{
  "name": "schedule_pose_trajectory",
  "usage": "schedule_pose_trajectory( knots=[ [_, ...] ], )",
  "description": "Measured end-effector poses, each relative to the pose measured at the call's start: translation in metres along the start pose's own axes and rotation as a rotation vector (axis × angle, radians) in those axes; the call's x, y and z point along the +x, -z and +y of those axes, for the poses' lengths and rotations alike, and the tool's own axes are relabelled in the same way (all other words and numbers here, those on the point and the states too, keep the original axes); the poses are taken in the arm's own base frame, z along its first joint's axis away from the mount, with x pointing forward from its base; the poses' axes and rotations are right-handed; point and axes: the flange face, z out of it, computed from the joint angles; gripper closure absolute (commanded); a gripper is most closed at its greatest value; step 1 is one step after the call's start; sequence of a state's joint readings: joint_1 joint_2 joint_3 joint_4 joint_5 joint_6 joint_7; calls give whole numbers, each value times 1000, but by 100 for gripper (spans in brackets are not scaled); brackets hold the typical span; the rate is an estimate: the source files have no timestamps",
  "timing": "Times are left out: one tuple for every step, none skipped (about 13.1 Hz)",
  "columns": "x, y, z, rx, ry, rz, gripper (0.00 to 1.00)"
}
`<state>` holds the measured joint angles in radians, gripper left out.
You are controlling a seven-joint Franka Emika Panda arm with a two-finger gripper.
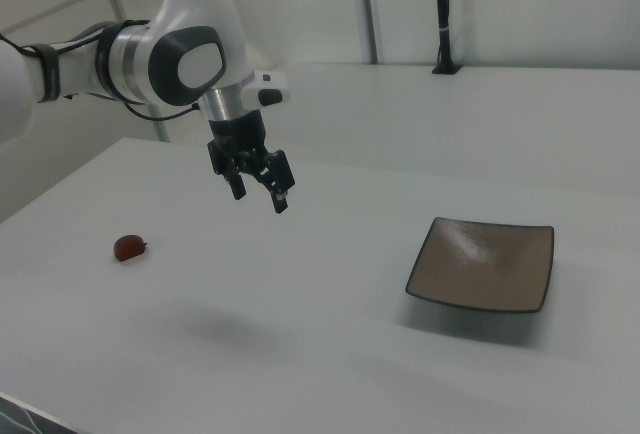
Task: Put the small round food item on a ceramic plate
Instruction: 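Move the open gripper over the small dark red food item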
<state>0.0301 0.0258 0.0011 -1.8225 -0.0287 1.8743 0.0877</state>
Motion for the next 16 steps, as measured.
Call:
schedule_pose_trajectory(
  knots=[
    [0,0,-1,0,1,0,0],
    [0,0,-2,0,5,0,0],
    [0,0,-5,0,10,0,0],
    [-1,0,-7,1,12,0,0],
    [-1,0,-8,1,14,0,0],
    [-1,0,-8,1,14,0,0],
    [-1,0,-8,1,14,0,0],
    [-1,0,-8,1,15,0,0],
    [-1,0,-11,1,20,0,0],
    [-2,0,-17,5,23,0,0],
    [-3,1,-31,11,15,0,0],
    [-6,1,-50,15,-6,0,0],
    [-10,2,-72,17,-37,0,0],
    [-15,3,-93,21,-80,1,0],
    [-18,5,-109,31,-117,1,0],
    [-23,6,-128,40,-153,-2,0]
  ],
)
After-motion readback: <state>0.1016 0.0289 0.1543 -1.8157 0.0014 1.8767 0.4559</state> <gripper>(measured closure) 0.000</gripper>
